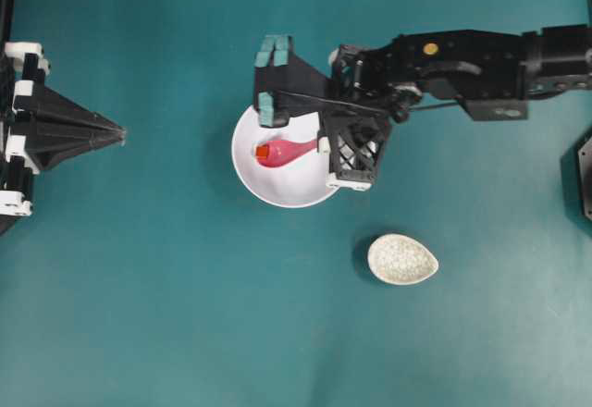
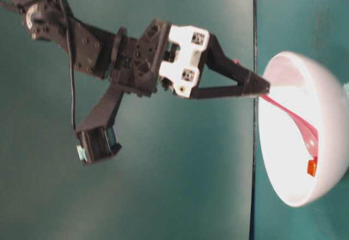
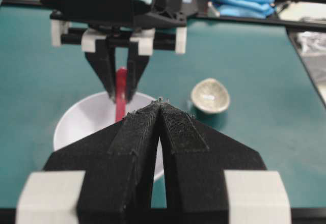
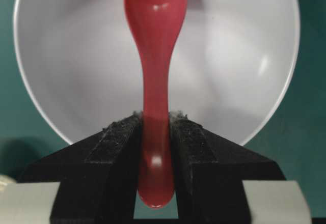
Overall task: Grip the spoon and scoop the red block from the bowl with right arm.
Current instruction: 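Drag the spoon under the red cube inside the bowl, then raise the spoon holding the red cube up out of the bowl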
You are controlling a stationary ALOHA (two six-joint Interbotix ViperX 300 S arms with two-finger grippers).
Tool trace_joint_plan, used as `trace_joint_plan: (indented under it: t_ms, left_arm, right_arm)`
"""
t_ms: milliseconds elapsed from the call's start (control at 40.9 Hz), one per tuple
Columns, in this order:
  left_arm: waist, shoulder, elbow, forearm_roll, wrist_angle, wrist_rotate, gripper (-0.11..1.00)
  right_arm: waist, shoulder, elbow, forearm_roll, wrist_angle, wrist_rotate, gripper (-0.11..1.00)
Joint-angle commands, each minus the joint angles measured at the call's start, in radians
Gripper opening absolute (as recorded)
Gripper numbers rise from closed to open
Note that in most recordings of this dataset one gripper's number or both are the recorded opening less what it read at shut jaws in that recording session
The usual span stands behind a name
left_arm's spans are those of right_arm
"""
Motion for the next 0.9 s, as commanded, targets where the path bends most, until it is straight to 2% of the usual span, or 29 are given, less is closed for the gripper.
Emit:
trace_joint_plan:
  t_ms: [0,342,709,880]
  left_arm:
    - [0.002,0.006,-0.023,0.002,-0.006,-0.002,0.00]
    - [0.002,0.006,-0.023,0.002,-0.006,-0.002,0.00]
    - [0.002,0.006,-0.023,0.002,-0.005,-0.003,0.00]
    - [0.002,0.006,-0.023,0.002,-0.005,-0.003,0.00]
  right_arm:
    - [0.011,-0.060,0.028,0.003,-0.055,0.015,0.24]
    - [0.055,-0.170,0.201,0.003,-0.238,0.066,0.24]
    - [0.060,-0.382,0.453,0.003,-0.537,0.112,0.24]
    - [0.060,-0.449,0.482,0.005,-0.532,0.110,0.24]
